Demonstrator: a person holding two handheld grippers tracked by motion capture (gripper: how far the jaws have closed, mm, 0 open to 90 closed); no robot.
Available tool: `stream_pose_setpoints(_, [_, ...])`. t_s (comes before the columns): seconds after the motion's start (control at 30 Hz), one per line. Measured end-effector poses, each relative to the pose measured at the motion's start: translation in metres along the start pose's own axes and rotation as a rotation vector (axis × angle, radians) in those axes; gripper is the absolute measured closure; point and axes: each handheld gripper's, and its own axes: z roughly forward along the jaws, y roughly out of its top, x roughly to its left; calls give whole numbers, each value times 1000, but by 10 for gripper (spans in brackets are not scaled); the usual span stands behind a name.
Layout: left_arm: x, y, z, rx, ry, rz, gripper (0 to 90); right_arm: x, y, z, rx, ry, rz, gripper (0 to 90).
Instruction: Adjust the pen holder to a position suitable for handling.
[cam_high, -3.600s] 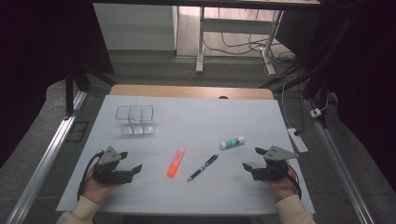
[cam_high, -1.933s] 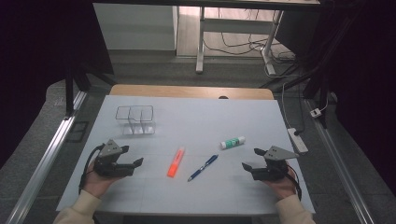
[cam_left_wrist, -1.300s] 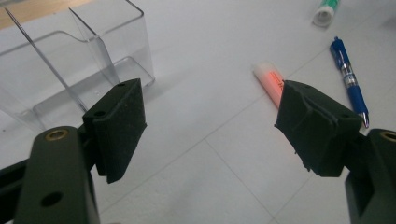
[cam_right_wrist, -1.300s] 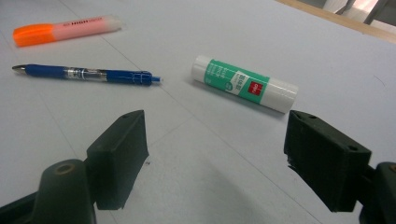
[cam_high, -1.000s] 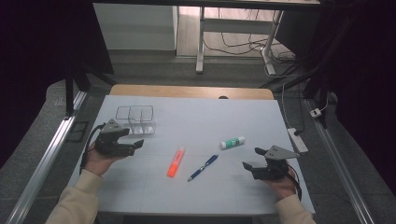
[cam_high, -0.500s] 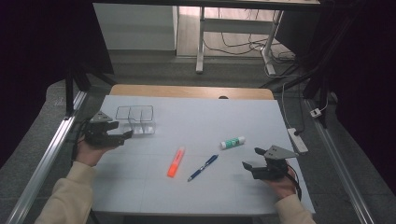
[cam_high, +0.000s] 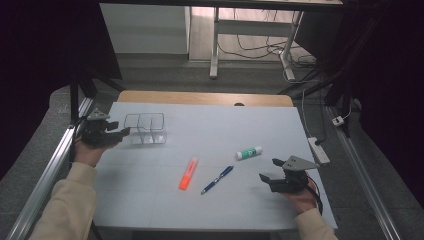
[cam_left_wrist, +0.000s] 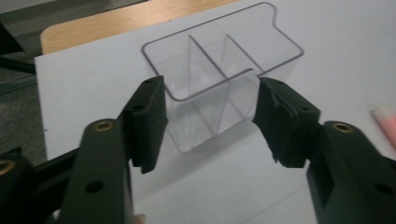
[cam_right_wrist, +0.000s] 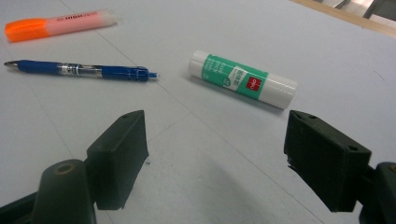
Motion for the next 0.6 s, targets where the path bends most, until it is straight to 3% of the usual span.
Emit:
stream_pose_setpoints(0.07, [3,0,2,6,16,-5,584,0,0,0,-4,-1,2,217])
stream_pose_setpoints(0.1, [4,-1,4,11,27,-4,672,0,0,0,4,-8,0,217])
stream_pose_setpoints(0.37, [17,-5,13,58,48,-26,881,1,0,1,11,-8,-1,218])
stream_pose_setpoints(0.6, [27,-7,31,102,61,-52,889,1,0,1,9,-12,-2,218])
